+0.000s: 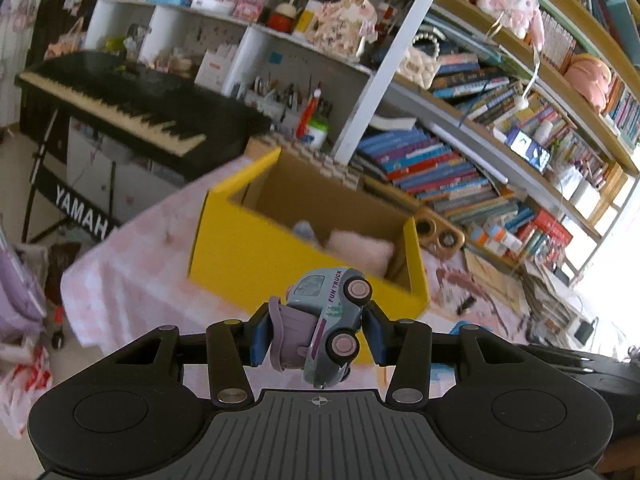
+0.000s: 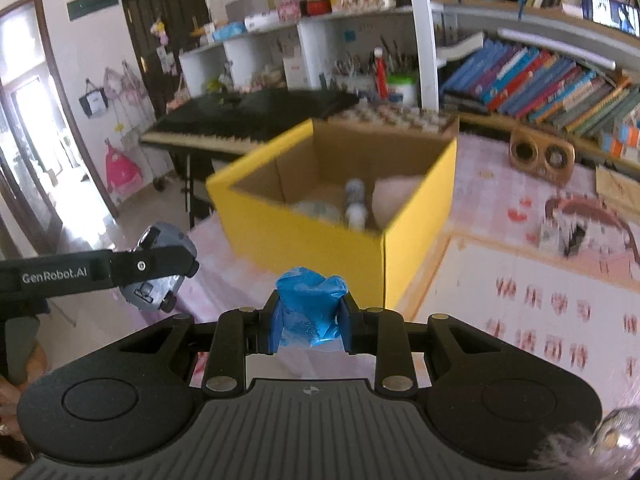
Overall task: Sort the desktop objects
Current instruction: 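Lift and carry the toy car and blue clip with both tools toward the yellow box, then lower the toy car and blue clip into the box and open both tools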
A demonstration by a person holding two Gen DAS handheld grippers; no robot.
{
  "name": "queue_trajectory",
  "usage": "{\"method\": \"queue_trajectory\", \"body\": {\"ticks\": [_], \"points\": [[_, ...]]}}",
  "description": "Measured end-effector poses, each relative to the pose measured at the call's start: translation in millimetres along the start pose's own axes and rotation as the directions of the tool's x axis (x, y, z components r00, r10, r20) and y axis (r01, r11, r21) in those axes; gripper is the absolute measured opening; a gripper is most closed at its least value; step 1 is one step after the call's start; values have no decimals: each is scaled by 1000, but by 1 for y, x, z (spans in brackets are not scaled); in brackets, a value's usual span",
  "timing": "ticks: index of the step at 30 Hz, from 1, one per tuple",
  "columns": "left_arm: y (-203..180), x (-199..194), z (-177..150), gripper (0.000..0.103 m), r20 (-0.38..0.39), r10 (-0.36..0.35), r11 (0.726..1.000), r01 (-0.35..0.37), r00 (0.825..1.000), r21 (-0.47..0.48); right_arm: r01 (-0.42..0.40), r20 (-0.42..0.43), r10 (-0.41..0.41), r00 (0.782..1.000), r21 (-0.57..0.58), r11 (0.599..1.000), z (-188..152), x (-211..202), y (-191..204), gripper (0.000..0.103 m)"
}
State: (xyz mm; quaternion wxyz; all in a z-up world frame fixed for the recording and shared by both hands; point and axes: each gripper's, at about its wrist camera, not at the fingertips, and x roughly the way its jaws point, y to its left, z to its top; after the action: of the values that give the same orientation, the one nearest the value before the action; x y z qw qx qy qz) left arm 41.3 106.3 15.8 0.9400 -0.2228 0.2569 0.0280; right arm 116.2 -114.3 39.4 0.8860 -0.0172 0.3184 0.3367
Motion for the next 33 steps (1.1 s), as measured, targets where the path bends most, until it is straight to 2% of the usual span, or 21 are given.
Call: {"method": "queue_trajectory", "body": {"ticks": [6, 11, 18, 23, 33], "points": [[-11, 26, 37, 46, 57, 3, 999, -5, 998, 33, 2, 90, 0, 996, -13, 1000, 45, 14, -17, 26], [-15, 60, 61, 46, 75, 8, 998, -13, 997, 64, 14, 103, -10, 995, -44, 999, 70, 39, -30, 26], [-14, 114, 73, 46, 37, 30, 995, -34, 999, 95, 16, 39, -11, 999, -134, 991, 88, 85, -41, 26], [-14, 148, 70, 46, -27, 63, 990, -59, 998, 126, -14, -41, 5, 999, -217, 976, 92, 118, -43, 26], [-10, 188, 61, 46, -147, 135, 980, -109, 980, 168, -93, -202, 35, 979, -287, 953, 85, 165, -49, 26]]}}
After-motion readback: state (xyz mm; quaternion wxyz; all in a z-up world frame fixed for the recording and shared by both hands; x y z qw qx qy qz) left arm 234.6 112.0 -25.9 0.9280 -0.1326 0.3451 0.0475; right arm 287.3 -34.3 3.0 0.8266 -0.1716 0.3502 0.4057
